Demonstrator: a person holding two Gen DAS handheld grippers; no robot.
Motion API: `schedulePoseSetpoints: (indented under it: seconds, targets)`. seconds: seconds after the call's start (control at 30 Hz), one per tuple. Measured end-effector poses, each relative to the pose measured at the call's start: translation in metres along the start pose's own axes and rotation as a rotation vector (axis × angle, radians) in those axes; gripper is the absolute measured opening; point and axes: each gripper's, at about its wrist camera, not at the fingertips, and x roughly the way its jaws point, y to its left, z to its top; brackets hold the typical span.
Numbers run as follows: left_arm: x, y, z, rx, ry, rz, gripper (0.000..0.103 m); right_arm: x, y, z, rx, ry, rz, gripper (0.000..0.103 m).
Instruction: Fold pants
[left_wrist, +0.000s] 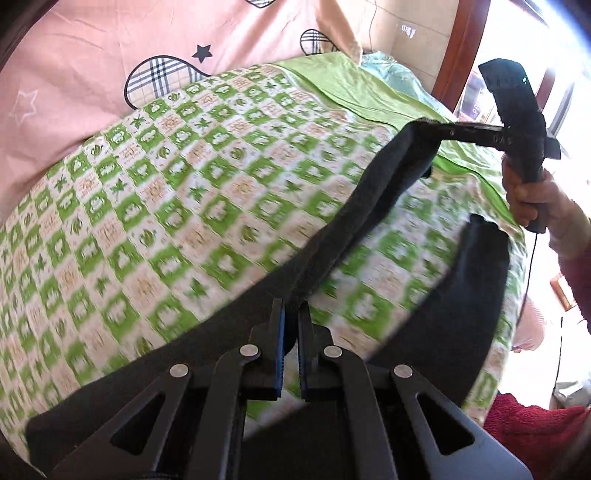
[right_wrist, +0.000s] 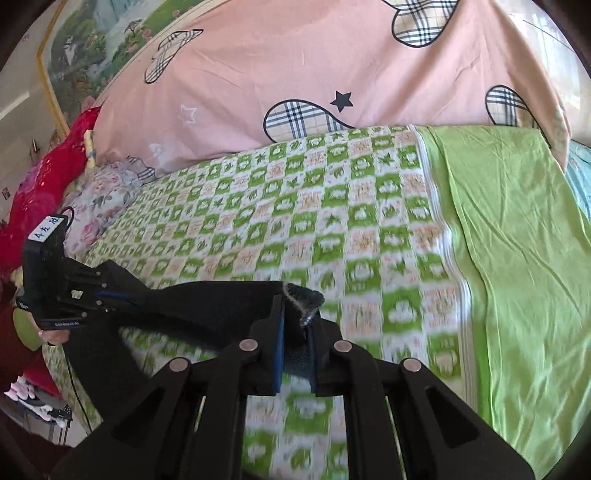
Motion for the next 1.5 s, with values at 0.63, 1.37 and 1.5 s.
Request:
schedulePoseSetpoints:
  seconds: [0.63, 1.37, 1.5]
  targets:
    - [-0.044, -0.064, -0.066, -0.142, -0.063, -0.107, 0.004, -0.073, 0.018, -0.089, -0.051, -0.033, -0.054, 0.009]
    - [-0.023, -0.101, -0.114, -0.167, -0.01, -0.173, 0.004, -0.098, 0.029, -0.159, -0.093, 0.074, -0.156, 0.003]
    - [-0.007, -0.101, -0.122, -0.169, 0.019, -0.172, 0.005, -0.086, 0.029, -0.169, -0.088, 0.119, -0.185, 0.003]
